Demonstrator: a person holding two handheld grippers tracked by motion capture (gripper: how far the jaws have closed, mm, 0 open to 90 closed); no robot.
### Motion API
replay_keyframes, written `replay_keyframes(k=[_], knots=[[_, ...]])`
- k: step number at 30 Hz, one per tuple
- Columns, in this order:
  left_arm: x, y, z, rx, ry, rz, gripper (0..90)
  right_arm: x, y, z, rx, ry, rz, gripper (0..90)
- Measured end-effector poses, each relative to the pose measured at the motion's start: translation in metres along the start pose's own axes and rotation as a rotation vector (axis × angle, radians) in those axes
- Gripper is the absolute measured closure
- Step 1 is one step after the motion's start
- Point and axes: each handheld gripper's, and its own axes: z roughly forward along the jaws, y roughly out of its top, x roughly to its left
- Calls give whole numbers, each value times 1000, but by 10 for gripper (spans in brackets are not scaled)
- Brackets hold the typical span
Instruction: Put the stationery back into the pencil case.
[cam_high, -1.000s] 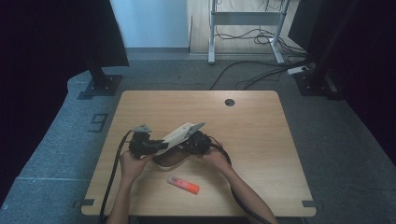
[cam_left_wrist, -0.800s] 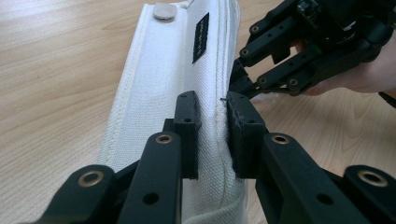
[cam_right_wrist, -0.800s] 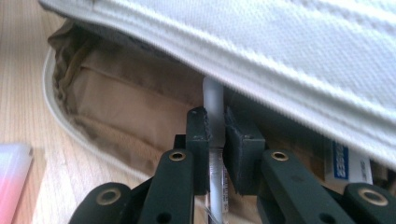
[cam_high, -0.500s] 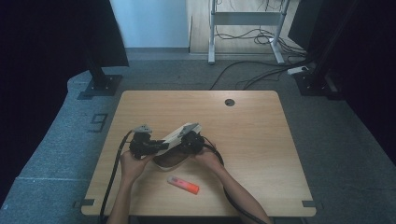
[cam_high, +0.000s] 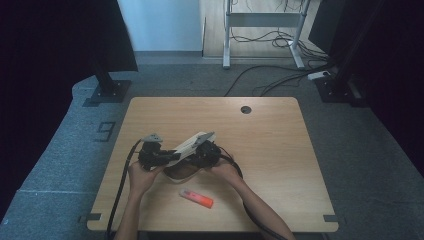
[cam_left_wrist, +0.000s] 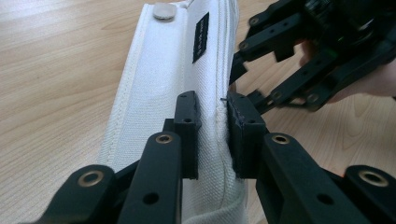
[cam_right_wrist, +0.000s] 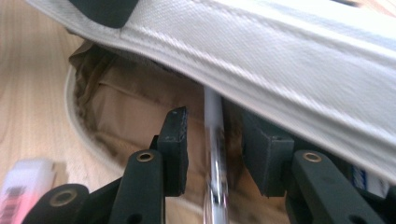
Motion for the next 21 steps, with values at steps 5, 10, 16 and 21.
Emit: replay_keyframes(k=[5, 10, 16, 21], knots=[[0, 0, 0, -1, -1, -1, 756, -3, -11, -17, -10, 7, 33, 603], [0, 0, 0, 0, 0, -1, 756, -5, -26, -34, -15, 4, 52, 607], [0, 0, 0, 2, -2, 0, 755, -4, -45, -45, -18, 6, 76, 618], [0, 0, 0, 2, -2, 1, 755, -3, -62, -46, -7, 6, 90, 626]])
